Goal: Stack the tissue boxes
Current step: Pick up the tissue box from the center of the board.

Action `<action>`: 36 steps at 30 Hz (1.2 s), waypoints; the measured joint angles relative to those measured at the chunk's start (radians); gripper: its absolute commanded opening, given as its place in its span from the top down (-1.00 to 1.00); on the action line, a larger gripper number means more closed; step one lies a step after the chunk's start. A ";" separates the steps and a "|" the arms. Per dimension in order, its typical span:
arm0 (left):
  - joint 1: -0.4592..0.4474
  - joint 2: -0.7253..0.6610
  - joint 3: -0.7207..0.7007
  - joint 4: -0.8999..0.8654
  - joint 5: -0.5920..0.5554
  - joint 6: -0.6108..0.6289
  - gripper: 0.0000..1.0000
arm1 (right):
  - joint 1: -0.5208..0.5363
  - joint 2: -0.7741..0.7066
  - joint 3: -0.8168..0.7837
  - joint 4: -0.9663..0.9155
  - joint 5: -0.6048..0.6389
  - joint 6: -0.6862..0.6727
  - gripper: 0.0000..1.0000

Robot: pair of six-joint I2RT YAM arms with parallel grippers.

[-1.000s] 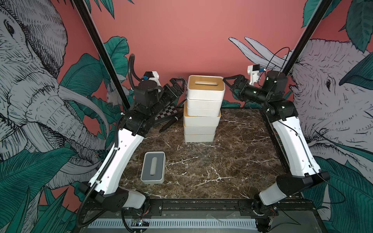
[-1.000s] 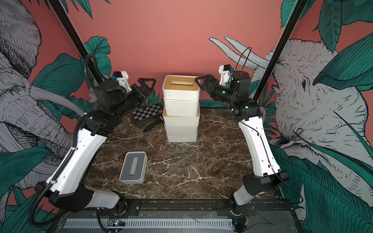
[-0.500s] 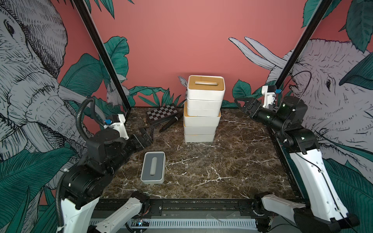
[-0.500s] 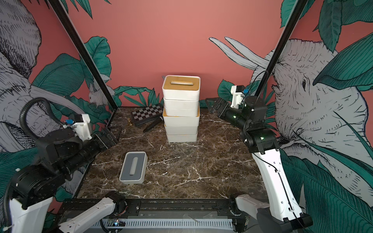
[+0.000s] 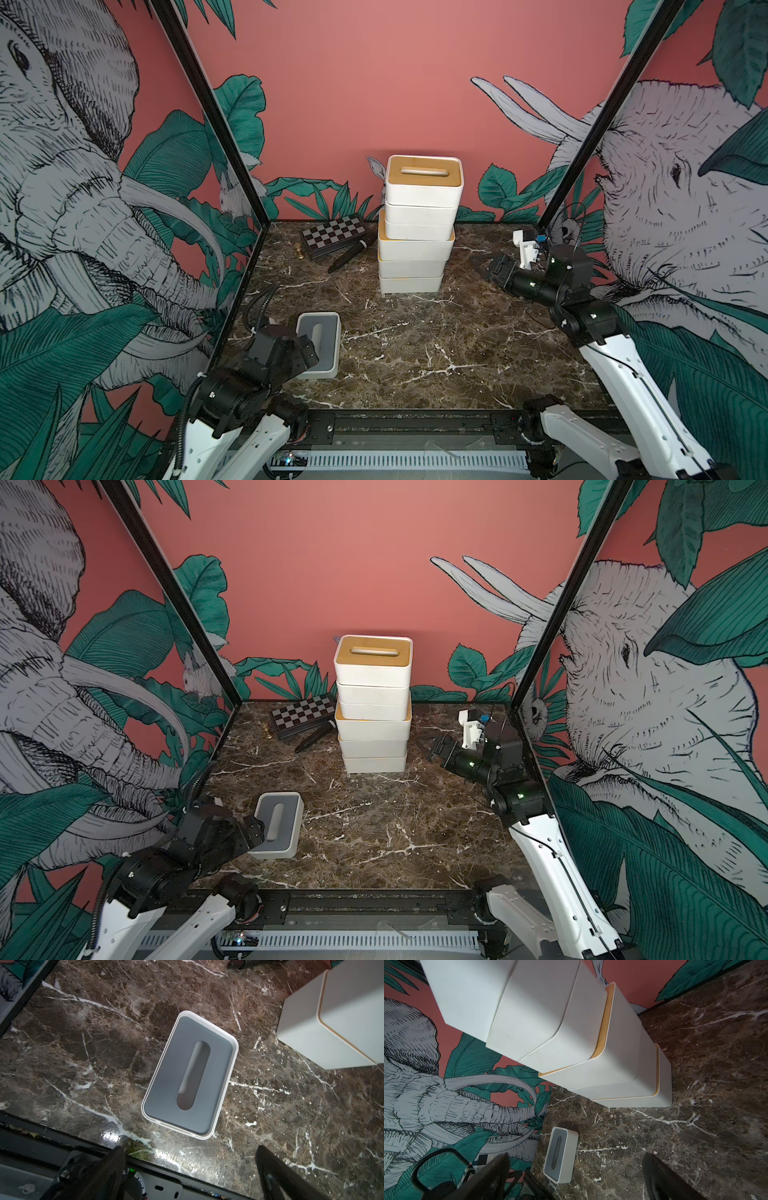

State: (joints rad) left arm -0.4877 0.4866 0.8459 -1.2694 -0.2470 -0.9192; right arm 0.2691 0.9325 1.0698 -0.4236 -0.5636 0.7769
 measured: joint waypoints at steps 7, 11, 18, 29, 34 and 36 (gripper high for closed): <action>0.135 0.128 -0.089 0.183 0.010 -0.015 -0.99 | 0.019 -0.089 -0.146 -0.010 -0.058 -0.021 -0.98; 0.329 0.195 -0.135 0.302 0.095 0.016 -0.99 | 0.028 -0.124 -0.216 -0.016 -0.078 -0.019 -0.98; 0.528 0.274 -0.236 0.483 0.236 0.058 -0.99 | 0.032 -0.143 -0.274 -0.013 -0.102 -0.014 -0.98; 0.681 0.261 -0.363 0.621 0.408 0.098 -0.99 | 0.041 -0.122 -0.333 0.036 -0.130 0.027 -0.98; 0.681 0.185 -0.362 0.617 0.454 0.136 -0.99 | 0.046 -0.117 -0.340 0.070 -0.133 0.035 -0.98; 0.681 0.169 -0.363 0.614 0.476 0.142 -0.99 | 0.051 -0.111 -0.350 0.086 -0.134 0.046 -0.99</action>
State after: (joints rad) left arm 0.1936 0.6552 0.4831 -0.6552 0.2287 -0.7773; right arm 0.3202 0.8215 0.7200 -0.3374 -0.6971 0.8230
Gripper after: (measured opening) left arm 0.995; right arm 0.993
